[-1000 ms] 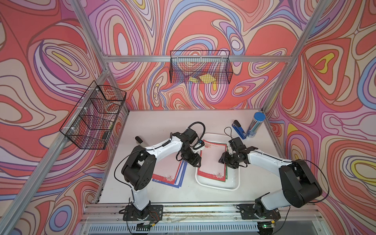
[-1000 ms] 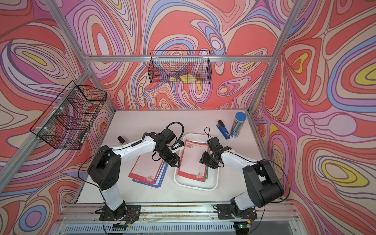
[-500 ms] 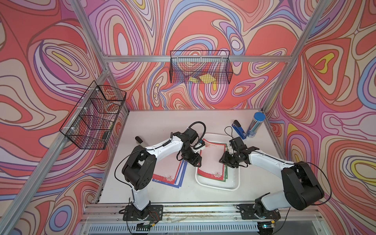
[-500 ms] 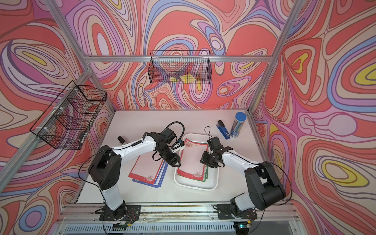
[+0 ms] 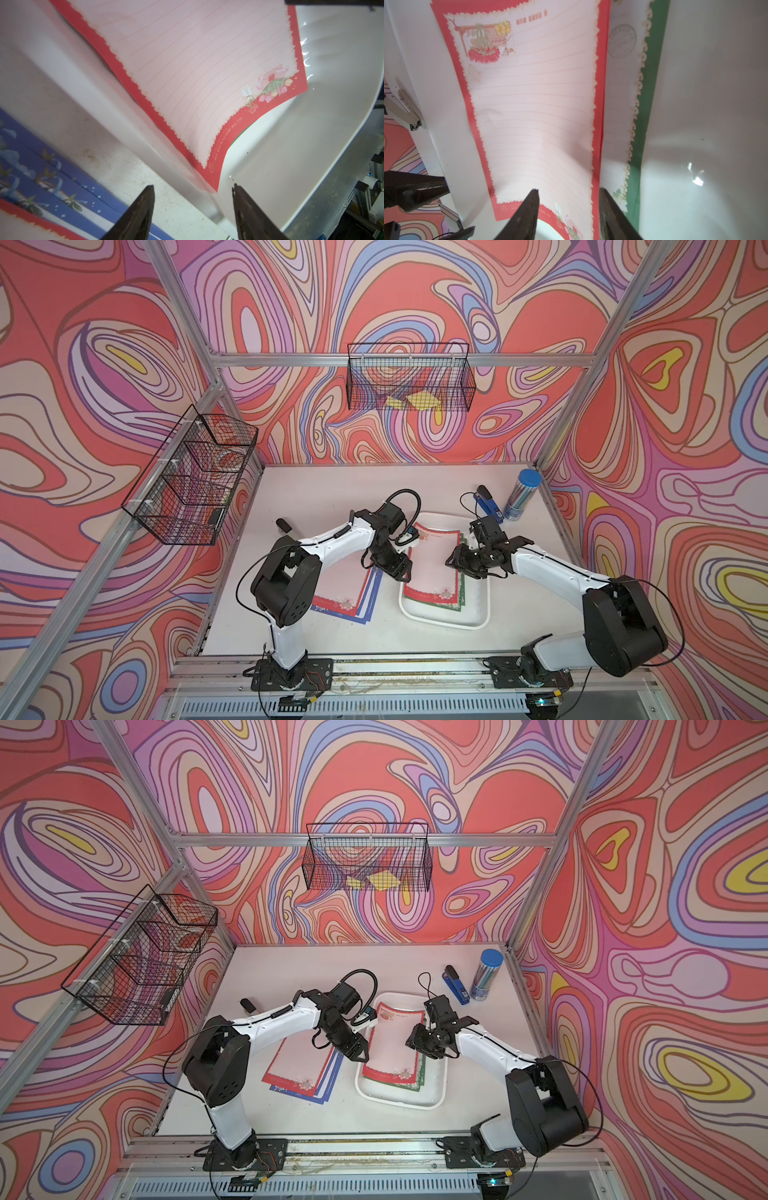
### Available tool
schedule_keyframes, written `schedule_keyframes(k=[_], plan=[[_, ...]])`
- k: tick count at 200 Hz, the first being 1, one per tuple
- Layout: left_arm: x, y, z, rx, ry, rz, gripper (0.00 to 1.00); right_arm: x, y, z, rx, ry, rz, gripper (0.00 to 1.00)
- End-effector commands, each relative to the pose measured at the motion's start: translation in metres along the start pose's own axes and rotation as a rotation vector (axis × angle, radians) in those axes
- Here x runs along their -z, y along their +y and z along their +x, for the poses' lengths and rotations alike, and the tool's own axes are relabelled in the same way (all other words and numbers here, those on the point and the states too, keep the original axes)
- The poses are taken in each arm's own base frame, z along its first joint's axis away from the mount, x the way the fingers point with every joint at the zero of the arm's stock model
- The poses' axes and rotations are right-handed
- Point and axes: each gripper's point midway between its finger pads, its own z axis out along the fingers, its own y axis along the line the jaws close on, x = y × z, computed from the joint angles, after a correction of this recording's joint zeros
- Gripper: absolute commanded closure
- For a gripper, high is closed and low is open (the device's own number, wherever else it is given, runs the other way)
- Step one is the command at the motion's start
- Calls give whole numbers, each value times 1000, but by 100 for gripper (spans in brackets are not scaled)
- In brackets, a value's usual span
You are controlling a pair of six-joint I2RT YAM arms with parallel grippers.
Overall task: Take out the stationery paper from the storage box
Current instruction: Pick up the stationery paper from the storage box.
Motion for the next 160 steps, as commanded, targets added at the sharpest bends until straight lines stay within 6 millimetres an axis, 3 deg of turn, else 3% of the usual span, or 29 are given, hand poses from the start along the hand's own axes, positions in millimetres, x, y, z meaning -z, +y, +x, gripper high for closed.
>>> schedule_keyframes(k=[1,22,60,87,111,160], plan=[[-2,-1,4,-13,36,-4,36,5,13,-6,12,-2,-49,51],[-2,-2,4,-13,36,-1,36,9,39,-6,38,2,-191,73],[-3,-3,3,-12,38,2,36,16,54,-11,54,-41,-281,87],[-3,-3,5,-13,42,-1,36,14,57,-9,64,-28,-300,87],[-4,-3,5,-14,44,-3,36,11,60,-8,64,-16,-327,73],[-5,-3,5,-15,47,-4,37,4,46,-6,58,9,-245,66]])
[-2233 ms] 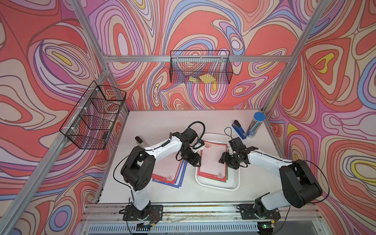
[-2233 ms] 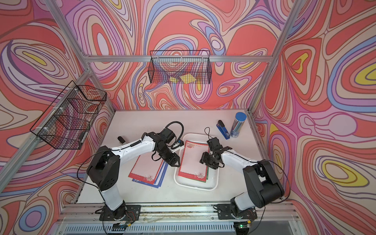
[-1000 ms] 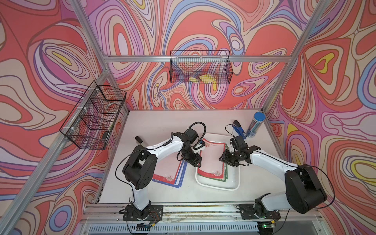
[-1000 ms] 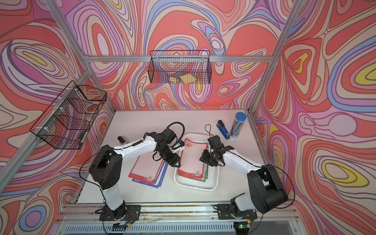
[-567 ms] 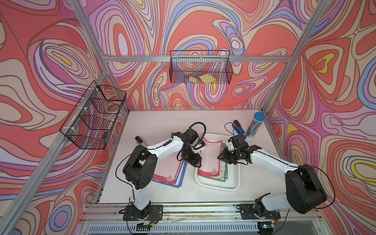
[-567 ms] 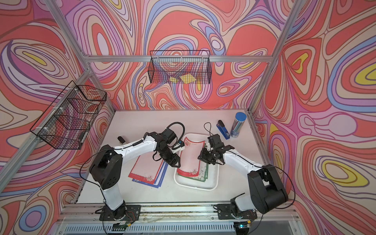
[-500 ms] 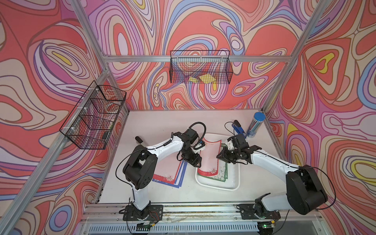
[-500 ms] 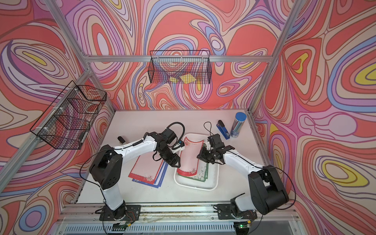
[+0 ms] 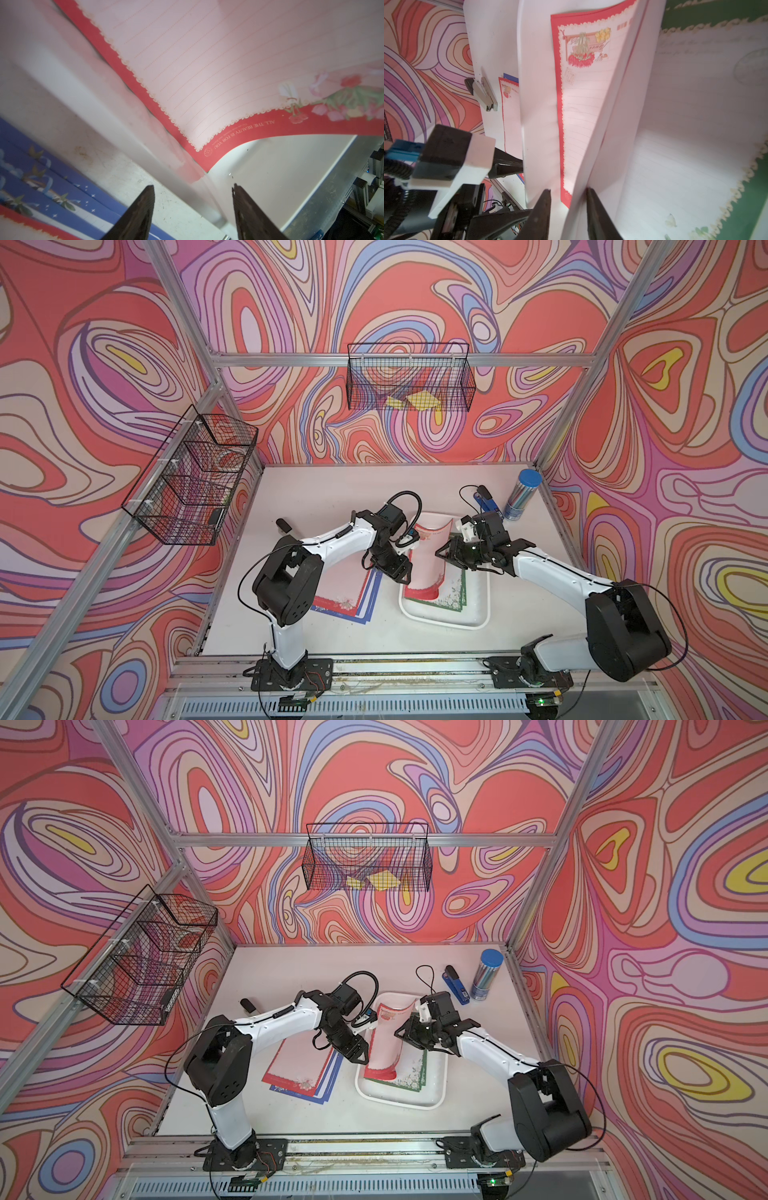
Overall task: Take out the stationery paper from the storage box
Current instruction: Pick up the stationery paper from the storage box.
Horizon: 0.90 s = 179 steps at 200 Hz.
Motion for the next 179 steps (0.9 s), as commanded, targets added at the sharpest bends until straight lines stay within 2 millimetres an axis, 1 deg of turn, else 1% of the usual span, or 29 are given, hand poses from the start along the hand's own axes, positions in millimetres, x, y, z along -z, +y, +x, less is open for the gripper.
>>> schedule_keyframes(k=[1,14,31,48,67,90,105,112,122,146,162,169,179], plan=[[-1,-1,0,-19,22,-6,37,-2,-10,2,-2,20,44,66],[-2,-1,1,-18,26,-6,36,-1,-11,2,11,23,57,66],[-2,-1,1,-17,28,-7,36,3,-10,-1,28,24,79,77],[-3,-1,1,-18,28,-7,36,6,-12,-2,41,27,114,83],[-3,-1,1,-18,31,-10,36,11,-21,-2,53,45,190,84],[-3,-1,1,-18,33,-9,36,24,-30,-3,79,67,302,85],[-4,-1,1,-18,34,-8,37,32,-35,-5,99,72,362,87],[-4,-1,1,-17,35,-8,36,35,-36,-5,108,76,378,91],[-4,-1,1,-16,37,-8,36,37,-34,-6,123,84,384,100],[-3,0,2,-16,39,-11,36,34,-33,-5,127,116,386,100],[-4,-1,2,-16,39,-11,37,28,-31,-3,121,131,358,100],[-3,-1,1,-16,37,-11,36,25,-27,-3,115,131,328,100],[-2,-2,1,-17,34,-9,36,20,-16,-1,107,136,253,100]])
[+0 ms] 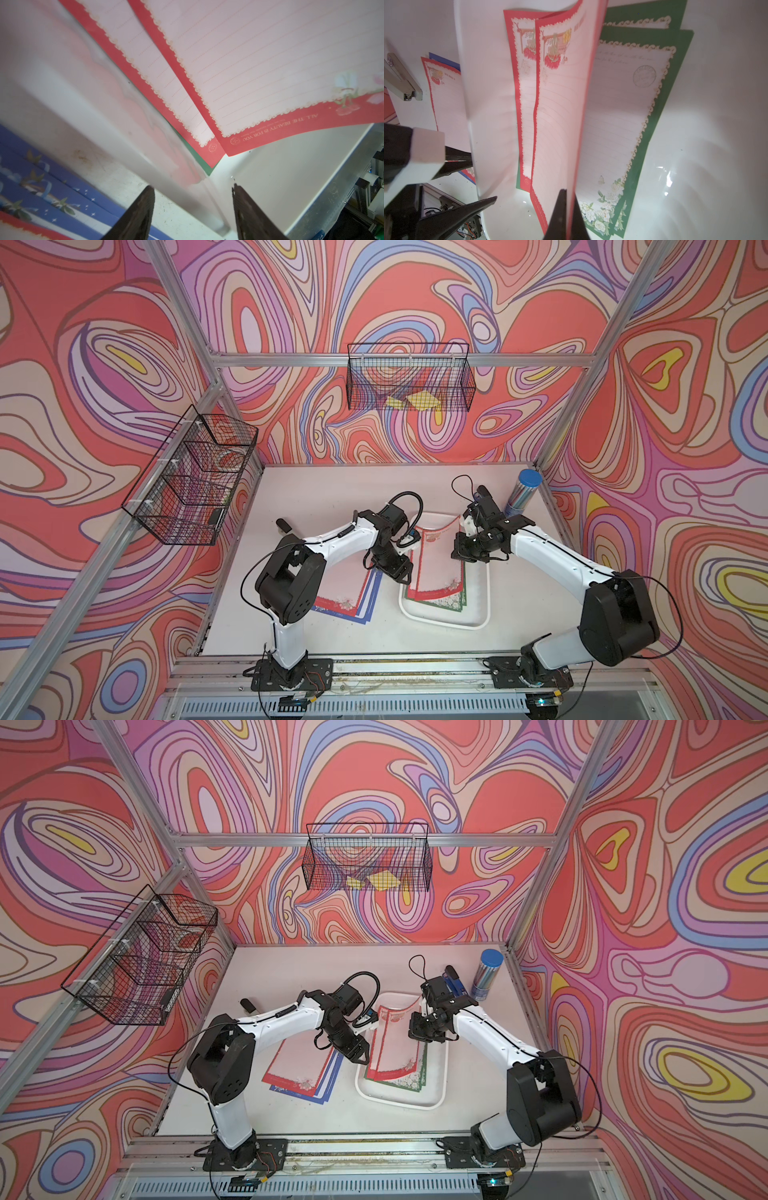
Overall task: Take out the stationery paper from the storage box
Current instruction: Pick up the stationery paper from the storage box.
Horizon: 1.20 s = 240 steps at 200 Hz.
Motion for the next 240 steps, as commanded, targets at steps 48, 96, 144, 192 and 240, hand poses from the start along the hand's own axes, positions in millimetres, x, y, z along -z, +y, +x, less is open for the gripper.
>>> schedule_keyframes(k=[48,96,144,192,240], plan=[[1,-4,2,-16,21,3,37,-5,-9,6,2,27,25,100],[1,-3,2,-16,21,-1,36,-13,-65,26,84,143,310,97],[-1,-3,2,-12,29,0,37,4,-68,23,117,152,364,98],[-1,-3,2,-13,29,-3,37,18,-77,20,141,169,453,92],[0,-4,3,-16,30,-4,37,15,-83,26,129,212,475,85]])
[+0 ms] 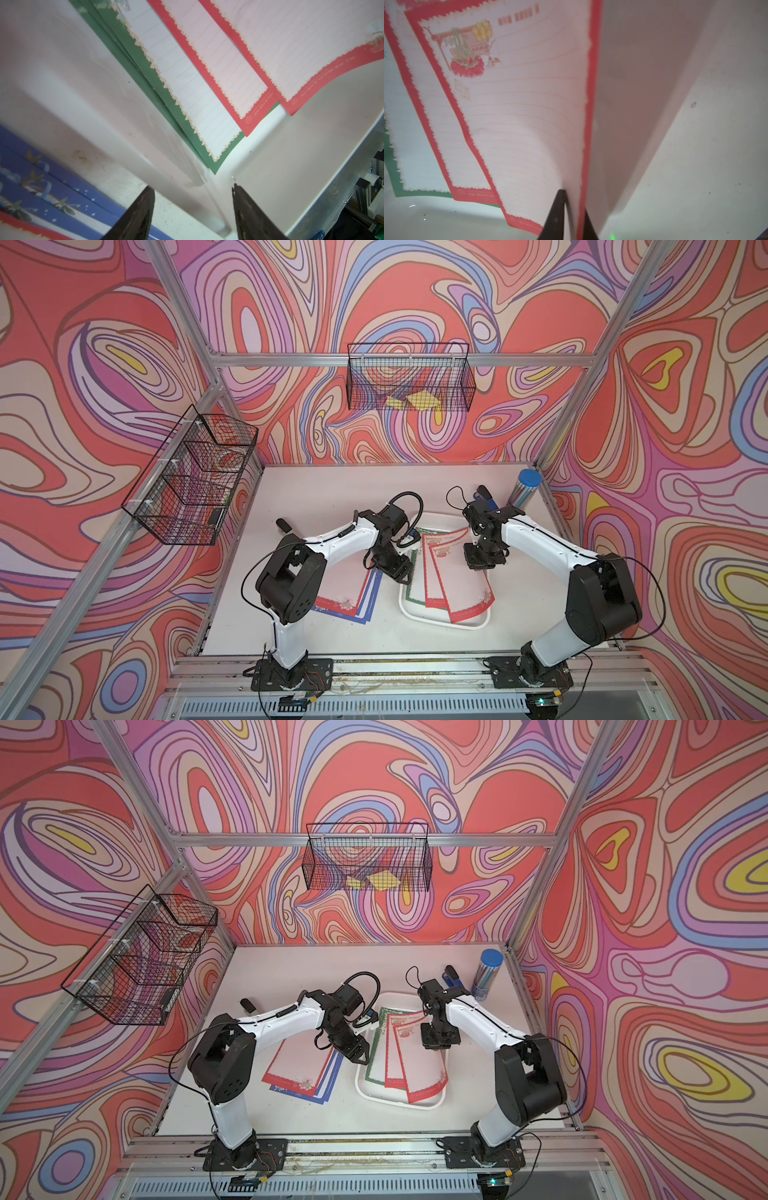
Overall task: Take out the stationery paper from the storage box
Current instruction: Pick up the stationery paper from the storage box.
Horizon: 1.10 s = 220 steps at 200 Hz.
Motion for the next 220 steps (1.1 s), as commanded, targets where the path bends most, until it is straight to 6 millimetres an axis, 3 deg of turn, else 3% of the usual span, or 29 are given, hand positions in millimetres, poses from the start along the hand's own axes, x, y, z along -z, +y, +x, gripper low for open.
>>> schedule_keyframes(k=[1,72,94,139,146,194,220], plan=[[0,-4,3,-17,27,-3,36,-2,-8,4,-1,32,40,85],[0,-4,4,-23,33,-10,36,-7,-15,11,-15,75,85,79],[0,-4,4,-25,34,-11,37,-7,-17,12,-17,82,94,92],[0,-4,4,-25,35,-12,36,7,-24,12,-4,72,129,93],[0,-4,4,-25,36,-11,37,11,-22,10,-3,61,116,100],[6,-6,0,-39,8,-22,37,56,11,-10,-1,-54,-80,100],[20,-10,-9,-68,-59,-38,37,90,34,-20,46,-125,-215,100]])
